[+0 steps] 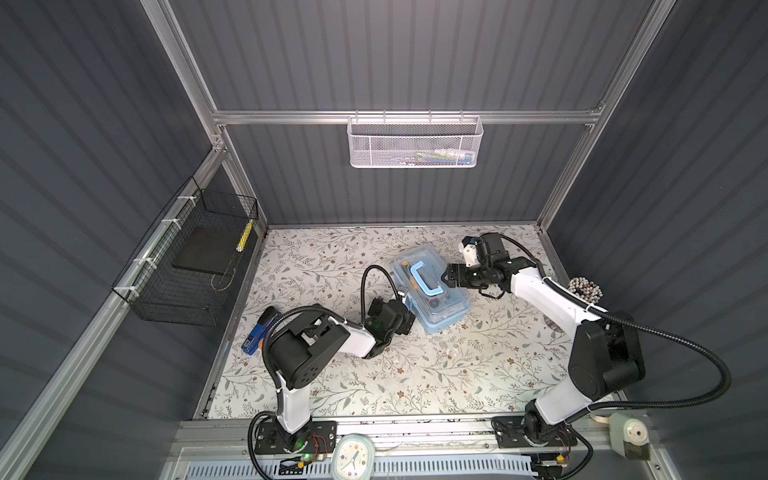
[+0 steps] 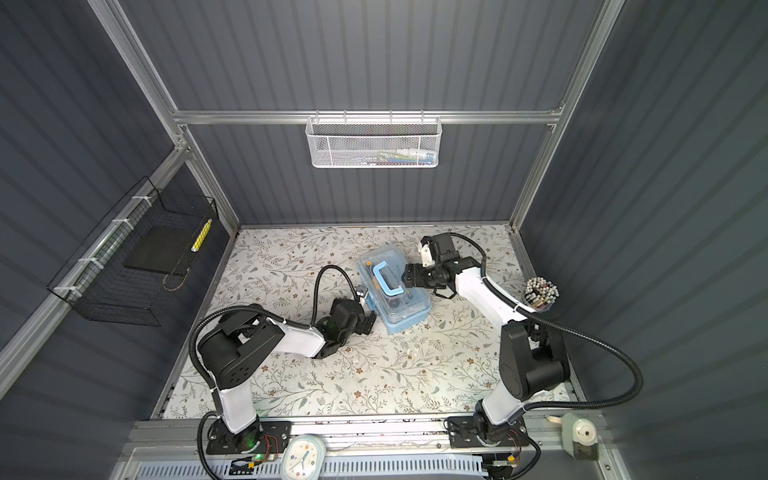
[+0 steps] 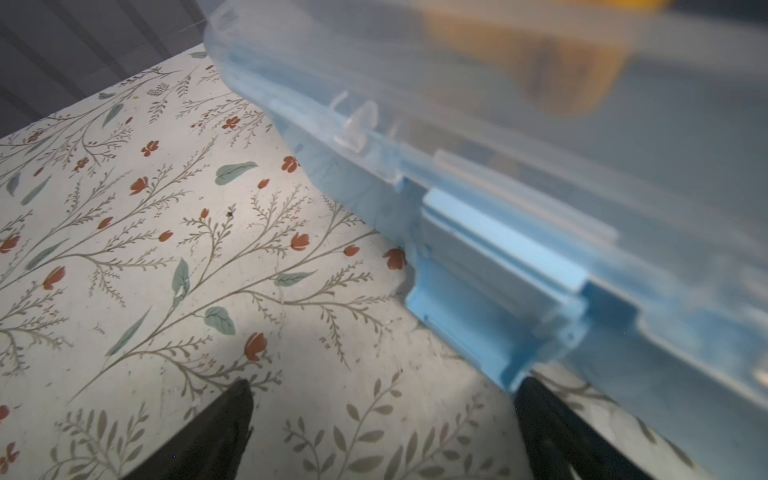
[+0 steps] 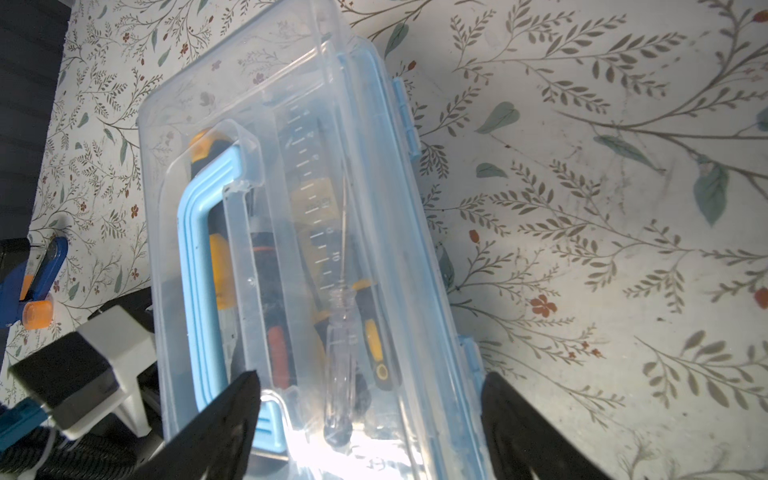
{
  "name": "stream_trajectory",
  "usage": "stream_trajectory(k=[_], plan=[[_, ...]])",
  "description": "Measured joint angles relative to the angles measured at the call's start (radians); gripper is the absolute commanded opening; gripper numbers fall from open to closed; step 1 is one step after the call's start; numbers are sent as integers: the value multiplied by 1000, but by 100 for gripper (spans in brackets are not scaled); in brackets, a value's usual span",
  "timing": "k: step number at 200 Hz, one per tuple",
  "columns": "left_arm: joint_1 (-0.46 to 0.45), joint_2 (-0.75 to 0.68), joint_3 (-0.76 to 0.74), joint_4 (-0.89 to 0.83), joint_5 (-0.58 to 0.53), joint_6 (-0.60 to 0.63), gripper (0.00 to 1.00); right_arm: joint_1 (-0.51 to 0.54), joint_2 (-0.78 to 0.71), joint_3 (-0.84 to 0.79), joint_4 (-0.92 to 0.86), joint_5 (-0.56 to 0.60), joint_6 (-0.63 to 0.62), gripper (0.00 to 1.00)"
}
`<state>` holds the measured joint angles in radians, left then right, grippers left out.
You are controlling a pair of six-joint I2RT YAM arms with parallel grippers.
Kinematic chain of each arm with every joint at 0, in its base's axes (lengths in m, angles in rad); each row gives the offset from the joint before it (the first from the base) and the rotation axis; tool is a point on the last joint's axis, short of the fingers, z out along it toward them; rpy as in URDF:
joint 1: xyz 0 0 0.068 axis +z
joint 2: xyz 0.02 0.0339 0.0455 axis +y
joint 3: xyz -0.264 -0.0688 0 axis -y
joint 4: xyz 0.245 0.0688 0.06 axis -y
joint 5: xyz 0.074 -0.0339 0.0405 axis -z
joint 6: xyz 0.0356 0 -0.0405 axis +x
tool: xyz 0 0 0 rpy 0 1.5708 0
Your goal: Pack the tool kit
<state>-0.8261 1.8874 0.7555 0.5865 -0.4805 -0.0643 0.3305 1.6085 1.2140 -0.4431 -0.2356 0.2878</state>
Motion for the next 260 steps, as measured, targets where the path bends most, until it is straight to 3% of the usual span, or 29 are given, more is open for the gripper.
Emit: stream_trajectory(k=[162, 260], plan=[[-52, 85, -17, 194, -152, -19, 100, 4, 35, 11, -16, 3, 3, 85], [-52, -32, -24, 156, -256, 5, 100, 4, 35, 11, -16, 4, 1, 84]])
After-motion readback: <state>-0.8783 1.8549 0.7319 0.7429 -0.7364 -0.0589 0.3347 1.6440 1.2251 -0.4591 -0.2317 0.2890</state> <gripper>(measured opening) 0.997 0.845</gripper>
